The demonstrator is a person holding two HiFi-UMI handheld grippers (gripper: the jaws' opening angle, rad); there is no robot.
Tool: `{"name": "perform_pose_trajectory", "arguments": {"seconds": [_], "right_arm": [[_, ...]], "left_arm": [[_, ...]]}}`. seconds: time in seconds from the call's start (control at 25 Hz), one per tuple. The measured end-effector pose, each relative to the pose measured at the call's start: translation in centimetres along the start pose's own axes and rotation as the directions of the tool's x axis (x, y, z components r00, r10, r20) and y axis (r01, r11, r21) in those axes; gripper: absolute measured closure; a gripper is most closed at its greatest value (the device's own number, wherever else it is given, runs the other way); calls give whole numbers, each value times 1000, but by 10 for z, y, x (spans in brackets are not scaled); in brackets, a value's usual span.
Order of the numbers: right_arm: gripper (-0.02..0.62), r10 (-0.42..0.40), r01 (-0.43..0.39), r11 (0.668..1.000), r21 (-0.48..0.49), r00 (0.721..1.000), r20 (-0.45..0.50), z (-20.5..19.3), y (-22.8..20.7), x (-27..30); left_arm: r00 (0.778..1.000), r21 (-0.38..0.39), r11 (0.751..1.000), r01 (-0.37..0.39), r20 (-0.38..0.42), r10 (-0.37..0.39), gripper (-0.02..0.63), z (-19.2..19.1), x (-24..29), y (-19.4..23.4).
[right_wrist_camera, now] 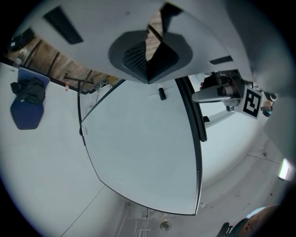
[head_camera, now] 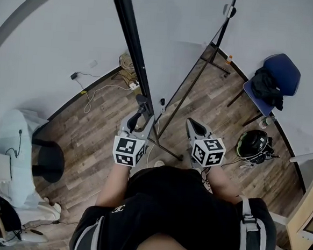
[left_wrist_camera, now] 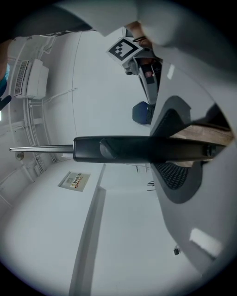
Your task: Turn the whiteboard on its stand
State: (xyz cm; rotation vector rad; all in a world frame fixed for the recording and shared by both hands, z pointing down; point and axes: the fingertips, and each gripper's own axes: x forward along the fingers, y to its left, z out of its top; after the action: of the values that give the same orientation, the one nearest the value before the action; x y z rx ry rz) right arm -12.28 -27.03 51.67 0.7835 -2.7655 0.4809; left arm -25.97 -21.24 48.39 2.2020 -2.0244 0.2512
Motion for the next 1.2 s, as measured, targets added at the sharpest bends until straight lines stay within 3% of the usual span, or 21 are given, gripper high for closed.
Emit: {"name": "perform_pose_trajectory", "arguments": {"seconds": [0.36, 0.6, 0.68, 0.76, 0.8, 0.96, 1.2], "right_arm": [[598, -10, 10, 1000, 2, 1000, -2, -4, -2, -13], [597, -26, 26, 1000, 14, 999, -19, -14, -13, -26], [597, -20, 20, 1000, 12, 1000, -24, -17, -13, -29], [597, -19, 19, 1000, 9, 999, -29, -19, -14, -32], [597, -21, 22, 1000, 9, 999, -31, -20, -16, -33], [597, -37, 37, 999, 10, 999, -10, -17, -22, -41], [597, -92, 95, 995, -10, 984, 155, 17, -39, -66]], "left_arm": [[999, -21, 999, -36, -17, 35, 428, -2, -6, 5], [991, -55, 990, -130, 6, 131, 434, -2, -14, 3], [988, -37, 988, -150, 21, 151, 487, -1, -21, 0], [984, 4, 985, -175, 38, 175, 597, 2, -26, -5], [983, 22, 984, -178, 44, 177, 597, 4, -27, -10], [989, 28, 990, -140, 47, 138, 597, 8, -21, -28], [997, 36, 997, -70, 31, 69, 597, 10, -4, -56]]}}
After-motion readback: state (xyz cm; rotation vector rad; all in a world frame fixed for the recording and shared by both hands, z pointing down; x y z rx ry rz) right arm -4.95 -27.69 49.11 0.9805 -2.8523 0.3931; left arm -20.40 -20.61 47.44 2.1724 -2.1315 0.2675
